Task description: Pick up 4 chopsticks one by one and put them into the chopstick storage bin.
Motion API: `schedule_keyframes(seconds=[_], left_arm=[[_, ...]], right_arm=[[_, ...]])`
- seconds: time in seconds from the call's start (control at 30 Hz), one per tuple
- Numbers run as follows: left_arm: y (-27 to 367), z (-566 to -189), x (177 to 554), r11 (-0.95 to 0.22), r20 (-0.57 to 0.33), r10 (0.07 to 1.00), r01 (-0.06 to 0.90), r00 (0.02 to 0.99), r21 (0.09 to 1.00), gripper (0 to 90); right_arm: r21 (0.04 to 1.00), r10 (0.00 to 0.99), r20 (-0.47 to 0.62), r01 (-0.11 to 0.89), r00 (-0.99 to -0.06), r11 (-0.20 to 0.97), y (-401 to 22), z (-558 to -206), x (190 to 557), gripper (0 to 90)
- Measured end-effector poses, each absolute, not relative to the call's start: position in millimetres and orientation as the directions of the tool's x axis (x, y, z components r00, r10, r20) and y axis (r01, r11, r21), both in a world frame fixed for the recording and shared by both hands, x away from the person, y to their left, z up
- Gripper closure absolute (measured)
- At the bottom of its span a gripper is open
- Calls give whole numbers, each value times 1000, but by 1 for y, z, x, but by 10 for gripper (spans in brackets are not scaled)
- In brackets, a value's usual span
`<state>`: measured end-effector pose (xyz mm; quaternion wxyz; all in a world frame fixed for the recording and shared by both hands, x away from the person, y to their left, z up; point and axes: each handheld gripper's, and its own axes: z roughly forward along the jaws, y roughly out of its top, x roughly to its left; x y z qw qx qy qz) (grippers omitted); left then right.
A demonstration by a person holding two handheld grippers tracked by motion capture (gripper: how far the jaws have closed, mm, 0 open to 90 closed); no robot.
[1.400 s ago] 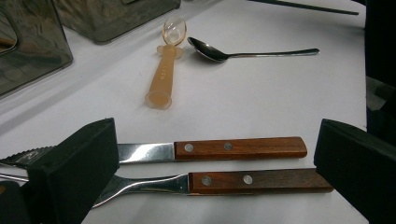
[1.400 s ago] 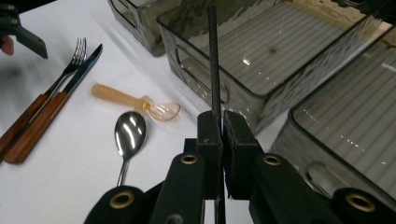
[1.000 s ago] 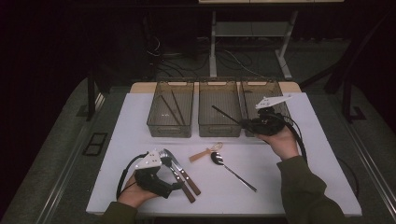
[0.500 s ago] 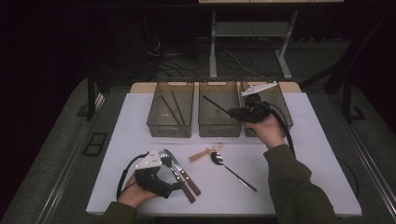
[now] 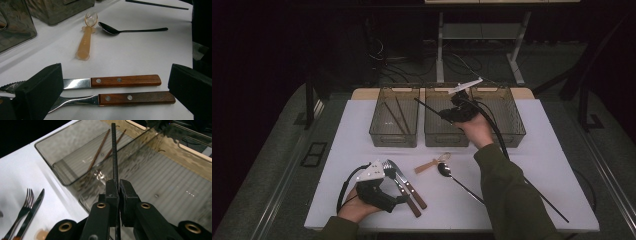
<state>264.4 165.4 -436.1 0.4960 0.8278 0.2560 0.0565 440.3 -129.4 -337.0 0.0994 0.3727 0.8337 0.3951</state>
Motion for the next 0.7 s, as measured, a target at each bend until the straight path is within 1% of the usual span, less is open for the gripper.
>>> schedule_keyframes(seconds=[0.2,0.7], left_arm=[[165,-436,265,-391,-149,475,360,867,847,0],[164,-435,264,-381,-161,471,364,868,850,0]], right_arm=[[723,701,125,549,-702,420,-107,-337,452,861],[690,707,104,562,-700,455,-47,-339,479,861]])
